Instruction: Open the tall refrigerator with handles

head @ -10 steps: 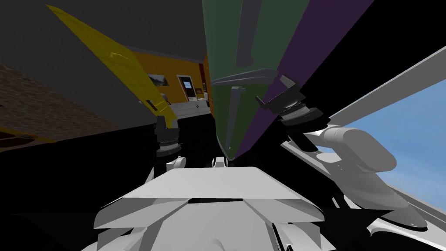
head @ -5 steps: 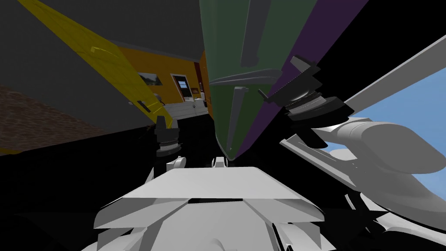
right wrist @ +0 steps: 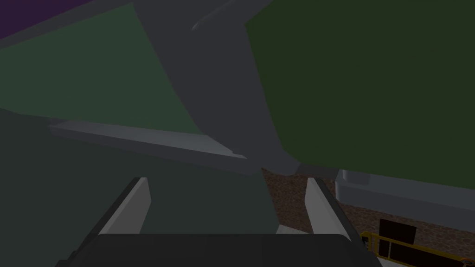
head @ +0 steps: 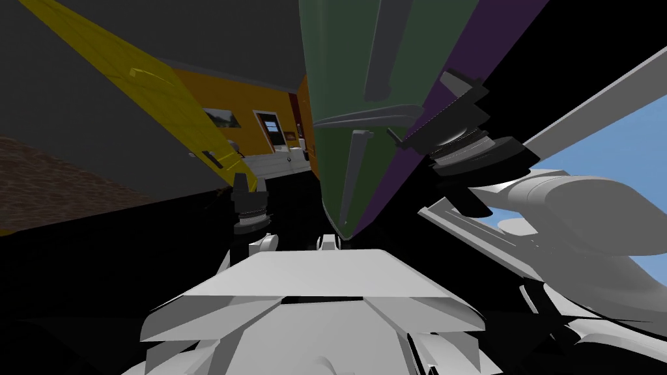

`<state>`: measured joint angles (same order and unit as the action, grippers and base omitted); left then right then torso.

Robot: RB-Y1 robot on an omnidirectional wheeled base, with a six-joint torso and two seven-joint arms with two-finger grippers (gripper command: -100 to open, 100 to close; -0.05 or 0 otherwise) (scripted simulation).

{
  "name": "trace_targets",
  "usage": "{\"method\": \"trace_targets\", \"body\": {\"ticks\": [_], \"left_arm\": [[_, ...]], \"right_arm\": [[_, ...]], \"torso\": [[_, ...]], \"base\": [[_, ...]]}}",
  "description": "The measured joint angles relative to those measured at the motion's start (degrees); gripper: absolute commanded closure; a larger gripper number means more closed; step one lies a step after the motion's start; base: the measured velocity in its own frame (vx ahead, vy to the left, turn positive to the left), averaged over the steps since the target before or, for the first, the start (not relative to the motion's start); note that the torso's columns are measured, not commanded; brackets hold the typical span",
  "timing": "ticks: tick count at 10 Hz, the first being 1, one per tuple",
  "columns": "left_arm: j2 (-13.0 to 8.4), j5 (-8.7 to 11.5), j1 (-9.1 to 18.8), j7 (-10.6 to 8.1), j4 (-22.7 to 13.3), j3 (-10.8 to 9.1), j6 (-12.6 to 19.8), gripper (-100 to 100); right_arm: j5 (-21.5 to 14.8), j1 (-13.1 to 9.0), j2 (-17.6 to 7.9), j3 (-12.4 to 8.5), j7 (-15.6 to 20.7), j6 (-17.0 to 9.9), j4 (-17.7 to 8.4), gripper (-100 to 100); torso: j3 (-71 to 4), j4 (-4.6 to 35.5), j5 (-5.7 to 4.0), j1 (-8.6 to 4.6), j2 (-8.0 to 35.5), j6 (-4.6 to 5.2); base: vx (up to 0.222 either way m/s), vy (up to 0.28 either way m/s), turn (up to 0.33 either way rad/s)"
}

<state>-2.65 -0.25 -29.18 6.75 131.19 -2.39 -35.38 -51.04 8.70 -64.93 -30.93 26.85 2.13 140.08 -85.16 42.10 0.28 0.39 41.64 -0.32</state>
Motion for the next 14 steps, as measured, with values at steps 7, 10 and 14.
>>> {"method": "trace_targets", "body": {"ticks": [7, 10, 14], "left_arm": [[0.0, 0.0, 0.0, 0.0, 0.0, 0.0, 0.0, 0], [0.0, 0.0, 0.0, 0.0, 0.0, 0.01, 0.0, 0], [0.0, 0.0, 0.0, 0.0, 0.0, 0.0, 0.0, 0]], "right_arm": [[0.3, -1.1, -2.1, -1.4, -0.5, -0.2, -1.2, -100], [0.5, -2.4, -4.2, -3.0, -0.9, -0.2, -2.5, -100], [1.2, -3.0, -5.6, -4.0, -1.6, 0.3, -3.7, -100]], "torso": [[0.6, 0.2, -0.23, -0.28, 0.7, 0.3], [0.6, 0.2, -0.27, -0.36, 0.6, 0.32], [0.5, 0.2, -0.25, -0.34, 0.5, 0.29]], "base": [[0.006, 0.018, -0.02], [0.017, 0.059, -0.016], [0.02, 0.046, -0.001]]}}
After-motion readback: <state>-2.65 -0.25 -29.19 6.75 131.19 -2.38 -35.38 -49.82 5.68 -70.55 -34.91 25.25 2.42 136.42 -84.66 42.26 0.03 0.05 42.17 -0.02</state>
